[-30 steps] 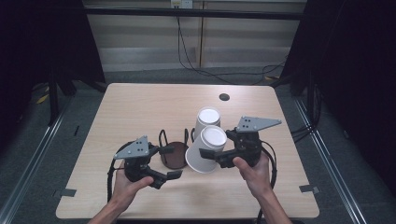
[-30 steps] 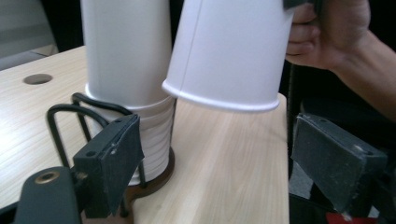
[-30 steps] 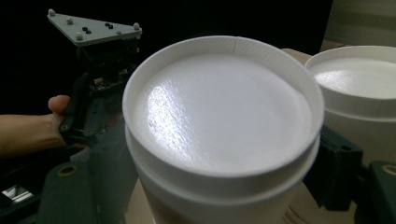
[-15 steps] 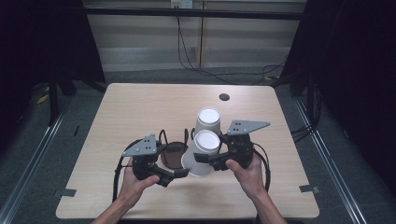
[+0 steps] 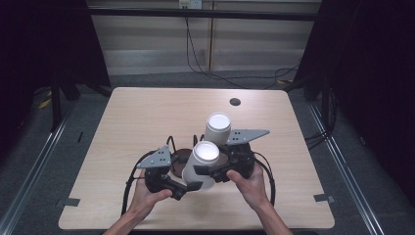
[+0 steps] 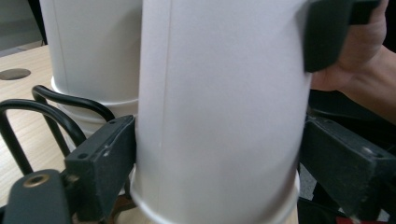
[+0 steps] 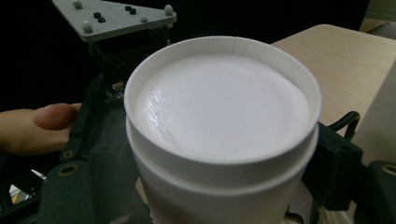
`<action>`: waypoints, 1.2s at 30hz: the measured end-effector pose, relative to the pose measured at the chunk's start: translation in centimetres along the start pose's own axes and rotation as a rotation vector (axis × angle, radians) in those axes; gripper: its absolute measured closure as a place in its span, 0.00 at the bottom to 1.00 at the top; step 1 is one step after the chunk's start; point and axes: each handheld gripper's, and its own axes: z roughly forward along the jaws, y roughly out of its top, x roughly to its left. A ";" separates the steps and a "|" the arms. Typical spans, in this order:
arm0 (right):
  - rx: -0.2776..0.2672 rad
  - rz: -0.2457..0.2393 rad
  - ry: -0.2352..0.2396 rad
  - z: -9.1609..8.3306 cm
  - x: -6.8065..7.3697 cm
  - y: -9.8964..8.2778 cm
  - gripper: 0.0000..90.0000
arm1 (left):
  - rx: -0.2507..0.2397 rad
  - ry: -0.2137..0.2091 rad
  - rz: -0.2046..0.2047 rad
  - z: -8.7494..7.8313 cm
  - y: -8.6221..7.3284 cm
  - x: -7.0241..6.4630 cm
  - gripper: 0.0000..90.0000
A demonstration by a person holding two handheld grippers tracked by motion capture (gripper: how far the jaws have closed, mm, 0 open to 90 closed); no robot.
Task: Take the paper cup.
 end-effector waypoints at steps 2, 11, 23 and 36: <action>0.002 -0.002 0.001 0.2 0.1 0.0 0.26 | 0.001 0.004 0.000 0.1 -0.1 0.0 0.12; 0.010 0.002 0.030 1.4 0.5 -0.2 0.26 | 0.020 -0.014 -0.007 0.9 -0.4 -0.1 0.12; -0.005 0.005 0.041 1.3 0.7 -0.2 0.26 | 0.031 -0.001 0.018 1.1 -0.6 -0.4 0.16; 0.024 0.030 0.071 1.4 0.2 -0.4 0.19 | 0.114 -0.020 -0.001 0.6 -0.4 -0.3 0.21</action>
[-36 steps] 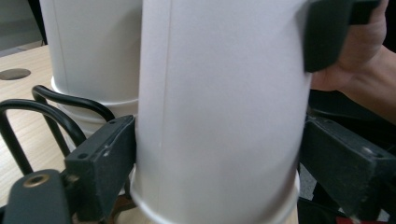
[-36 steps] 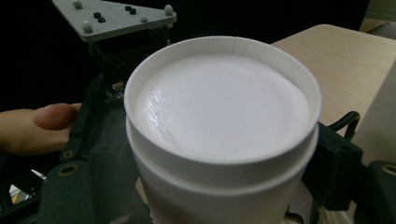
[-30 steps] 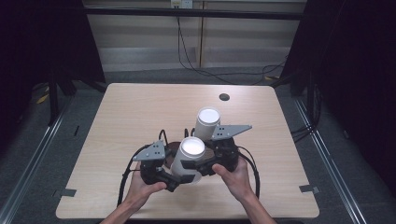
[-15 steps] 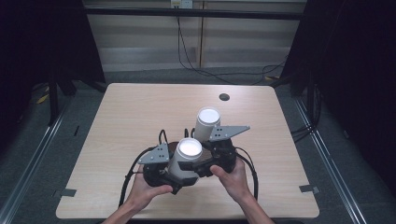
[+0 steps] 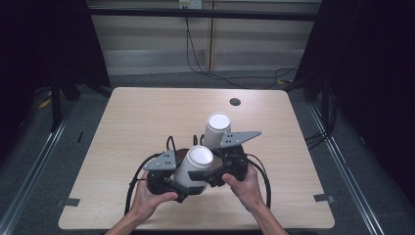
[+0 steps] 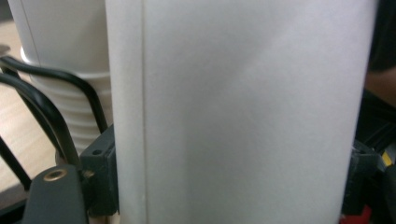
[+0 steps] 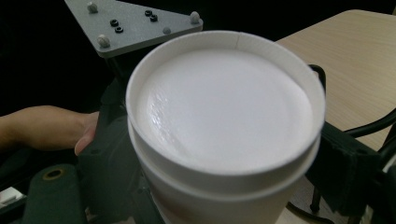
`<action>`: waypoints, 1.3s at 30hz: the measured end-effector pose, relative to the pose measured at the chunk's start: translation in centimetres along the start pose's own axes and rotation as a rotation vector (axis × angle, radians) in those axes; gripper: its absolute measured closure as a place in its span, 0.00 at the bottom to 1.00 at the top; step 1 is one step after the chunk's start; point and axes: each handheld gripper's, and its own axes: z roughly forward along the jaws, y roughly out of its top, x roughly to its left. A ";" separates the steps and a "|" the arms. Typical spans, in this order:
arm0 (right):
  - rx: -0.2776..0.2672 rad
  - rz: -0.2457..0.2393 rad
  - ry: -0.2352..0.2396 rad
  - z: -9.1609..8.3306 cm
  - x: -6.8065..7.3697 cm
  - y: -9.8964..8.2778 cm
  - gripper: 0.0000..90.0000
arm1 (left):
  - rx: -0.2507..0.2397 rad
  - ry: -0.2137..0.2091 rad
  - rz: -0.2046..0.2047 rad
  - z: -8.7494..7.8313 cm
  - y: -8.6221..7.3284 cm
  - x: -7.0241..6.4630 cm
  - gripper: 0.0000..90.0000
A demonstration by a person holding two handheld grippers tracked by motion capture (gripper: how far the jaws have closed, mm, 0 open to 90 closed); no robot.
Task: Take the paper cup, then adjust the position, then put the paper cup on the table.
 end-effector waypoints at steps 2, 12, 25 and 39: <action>-0.004 0.003 0.008 -0.2 -0.1 0.1 0.17 | 0.028 -0.004 0.002 -0.1 0.0 0.0 0.21; -0.014 -0.013 0.014 -1.1 -0.4 0.0 0.16 | 0.119 0.025 -0.036 -0.6 -0.2 0.5 0.22; 0.097 -0.030 -0.048 -1.7 -0.7 -0.3 0.16 | 0.221 0.080 -0.016 -2.2 0.4 1.2 0.22; 0.227 -0.079 -0.034 -1.0 -1.0 -1.0 0.16 | 0.408 0.083 0.040 -1.9 0.5 1.1 0.22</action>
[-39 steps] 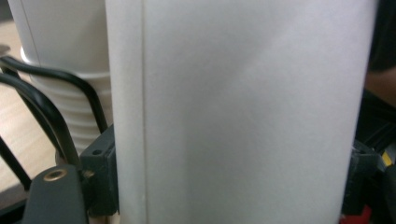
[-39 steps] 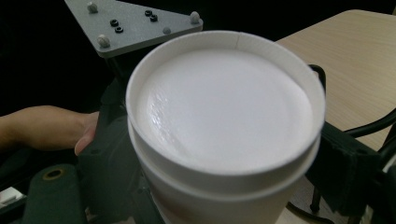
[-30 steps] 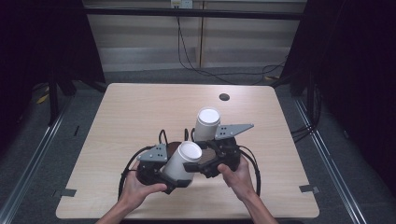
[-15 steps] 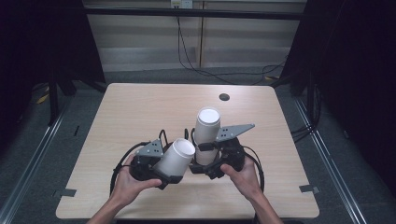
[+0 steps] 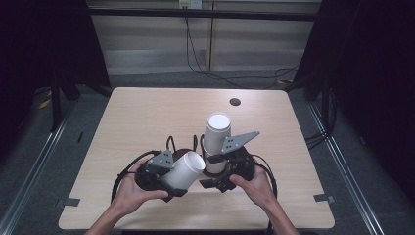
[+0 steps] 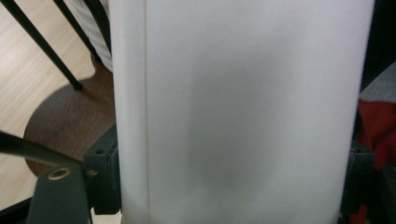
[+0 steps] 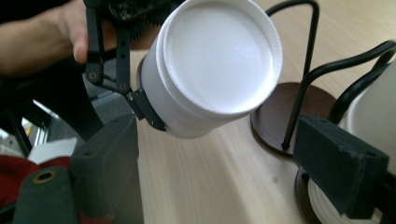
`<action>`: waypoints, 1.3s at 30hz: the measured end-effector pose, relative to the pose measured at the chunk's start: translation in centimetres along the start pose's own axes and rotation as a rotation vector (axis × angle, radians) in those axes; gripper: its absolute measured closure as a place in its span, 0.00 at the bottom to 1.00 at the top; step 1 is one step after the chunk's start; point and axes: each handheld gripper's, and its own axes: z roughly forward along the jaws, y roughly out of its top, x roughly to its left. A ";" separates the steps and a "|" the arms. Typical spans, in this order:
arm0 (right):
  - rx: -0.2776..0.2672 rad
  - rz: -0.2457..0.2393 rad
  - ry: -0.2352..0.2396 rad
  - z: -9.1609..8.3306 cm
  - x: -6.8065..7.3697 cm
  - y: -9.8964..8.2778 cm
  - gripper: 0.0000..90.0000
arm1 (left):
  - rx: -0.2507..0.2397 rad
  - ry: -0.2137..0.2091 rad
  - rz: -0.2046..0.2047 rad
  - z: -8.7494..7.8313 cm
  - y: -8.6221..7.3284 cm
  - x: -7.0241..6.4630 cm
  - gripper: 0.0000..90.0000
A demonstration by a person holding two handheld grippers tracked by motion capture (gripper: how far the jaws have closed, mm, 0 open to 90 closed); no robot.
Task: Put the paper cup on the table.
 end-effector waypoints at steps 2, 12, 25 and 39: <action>0.027 -0.005 0.016 0.4 0.0 -0.1 0.16 | 0.020 -0.008 -0.011 0.2 0.1 -0.1 0.22; 0.132 -0.015 0.041 1.9 0.0 0.0 0.16 | 0.090 -0.027 0.049 0.4 0.2 -0.5 0.22; 0.186 -0.087 0.059 2.3 0.7 -0.2 0.18 | 0.196 -0.045 0.093 1.4 0.5 -1.5 0.22; 0.348 -0.164 0.043 4.2 1.5 -0.3 0.21 | 0.295 -0.067 0.117 2.0 0.8 -2.0 0.22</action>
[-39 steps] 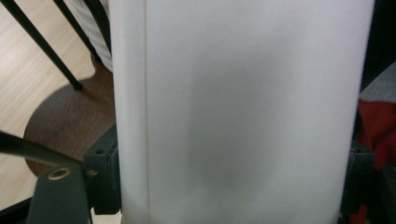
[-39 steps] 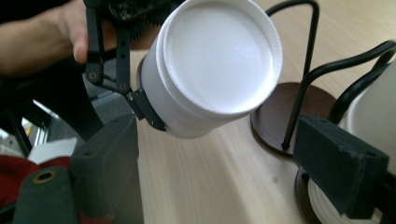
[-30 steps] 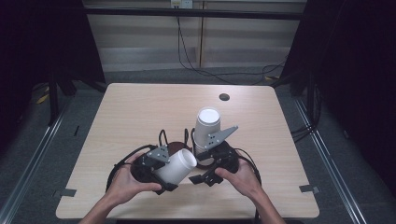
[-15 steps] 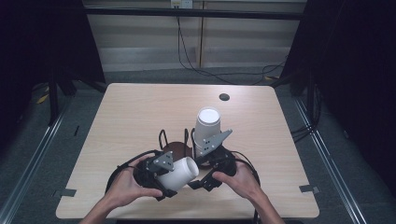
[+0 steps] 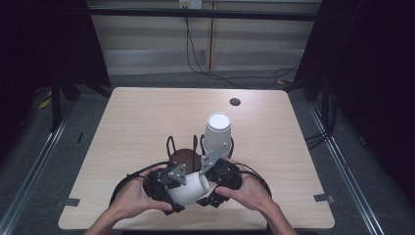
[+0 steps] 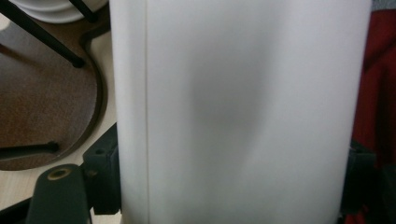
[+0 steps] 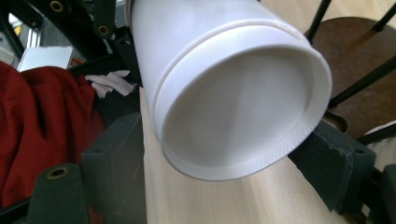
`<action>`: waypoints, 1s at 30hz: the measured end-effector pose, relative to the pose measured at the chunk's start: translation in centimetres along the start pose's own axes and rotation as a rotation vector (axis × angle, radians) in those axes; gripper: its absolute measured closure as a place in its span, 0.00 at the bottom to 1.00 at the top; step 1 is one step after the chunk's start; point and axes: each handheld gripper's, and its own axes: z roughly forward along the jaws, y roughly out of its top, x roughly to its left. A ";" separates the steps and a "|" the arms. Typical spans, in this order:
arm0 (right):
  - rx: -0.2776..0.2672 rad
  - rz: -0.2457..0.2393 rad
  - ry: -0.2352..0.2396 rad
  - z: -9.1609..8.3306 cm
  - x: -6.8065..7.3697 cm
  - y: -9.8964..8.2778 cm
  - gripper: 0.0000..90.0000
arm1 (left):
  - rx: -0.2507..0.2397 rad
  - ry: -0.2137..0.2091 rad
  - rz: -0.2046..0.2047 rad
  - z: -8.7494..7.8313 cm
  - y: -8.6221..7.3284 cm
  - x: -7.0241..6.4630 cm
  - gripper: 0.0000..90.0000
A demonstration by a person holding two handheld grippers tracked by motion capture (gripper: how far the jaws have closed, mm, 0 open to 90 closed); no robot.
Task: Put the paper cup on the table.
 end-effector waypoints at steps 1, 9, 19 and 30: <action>0.000 0.000 0.000 0.0 0.0 0.0 0.21 | 0.004 -0.004 -0.007 0.1 0.0 0.0 0.22; 0.063 -0.015 0.043 0.3 -0.2 0.1 0.18 | 0.050 -0.012 0.034 0.0 0.4 -0.3 0.22; 0.089 -0.031 0.025 0.6 -0.1 0.2 0.19 | 0.072 -0.023 0.042 0.4 0.7 -0.6 0.22; 0.094 -0.057 0.059 1.2 0.3 0.7 0.17 | 0.057 -0.076 0.053 0.6 0.7 -0.9 0.22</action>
